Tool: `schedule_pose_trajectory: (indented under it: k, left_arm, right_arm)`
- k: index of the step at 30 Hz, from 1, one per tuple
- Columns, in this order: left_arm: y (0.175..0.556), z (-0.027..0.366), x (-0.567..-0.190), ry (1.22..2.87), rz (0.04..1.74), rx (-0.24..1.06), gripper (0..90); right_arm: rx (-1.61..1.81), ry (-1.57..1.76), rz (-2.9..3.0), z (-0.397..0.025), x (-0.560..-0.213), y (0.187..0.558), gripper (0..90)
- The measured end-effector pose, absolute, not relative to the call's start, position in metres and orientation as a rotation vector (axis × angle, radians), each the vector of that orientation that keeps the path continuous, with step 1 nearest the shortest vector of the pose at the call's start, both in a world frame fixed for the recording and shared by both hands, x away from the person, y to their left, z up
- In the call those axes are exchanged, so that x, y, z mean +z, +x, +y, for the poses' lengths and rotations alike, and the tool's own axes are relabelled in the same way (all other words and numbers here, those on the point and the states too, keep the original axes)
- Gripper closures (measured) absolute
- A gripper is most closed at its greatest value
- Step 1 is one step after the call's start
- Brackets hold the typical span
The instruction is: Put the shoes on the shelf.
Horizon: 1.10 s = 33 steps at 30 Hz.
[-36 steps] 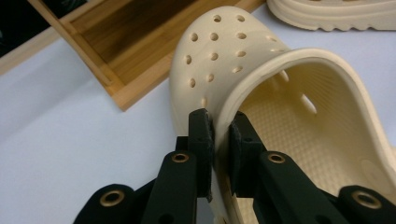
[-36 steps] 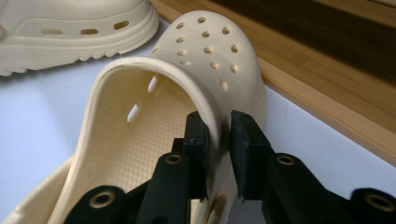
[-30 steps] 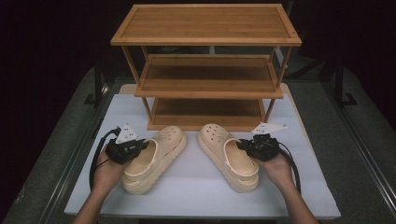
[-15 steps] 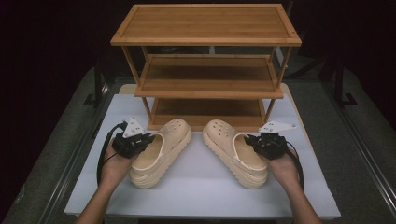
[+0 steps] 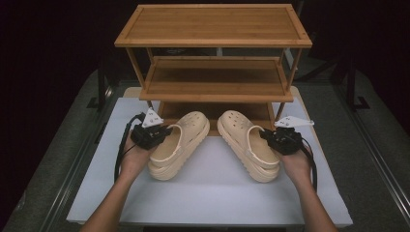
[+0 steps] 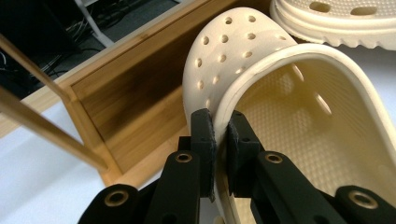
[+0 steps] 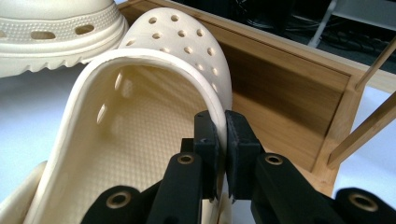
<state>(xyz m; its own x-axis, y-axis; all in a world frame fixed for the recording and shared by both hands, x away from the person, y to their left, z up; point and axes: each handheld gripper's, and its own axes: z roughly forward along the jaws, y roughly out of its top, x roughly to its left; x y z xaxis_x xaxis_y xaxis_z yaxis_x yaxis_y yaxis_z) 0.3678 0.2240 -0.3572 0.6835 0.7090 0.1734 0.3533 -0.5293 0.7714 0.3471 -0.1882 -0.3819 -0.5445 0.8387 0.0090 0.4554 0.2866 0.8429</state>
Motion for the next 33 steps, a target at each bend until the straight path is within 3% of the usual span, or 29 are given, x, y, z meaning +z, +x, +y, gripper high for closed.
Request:
schedule_pose_trajectory:
  k: [22, 33]
  left_arm:
    - [0.434, 0.185, -0.382, 2.14, 0.934, 0.744, 83.2]
    - [0.44, 0.173, -0.387, 2.133, 0.938, 0.797, 83.0]
  right_arm:
    - [1.052, 1.226, 2.033, -0.155, -0.391, 0.415, 83.1]
    - [1.026, 1.237, 2.013, -0.146, -0.399, 0.424, 82.8]
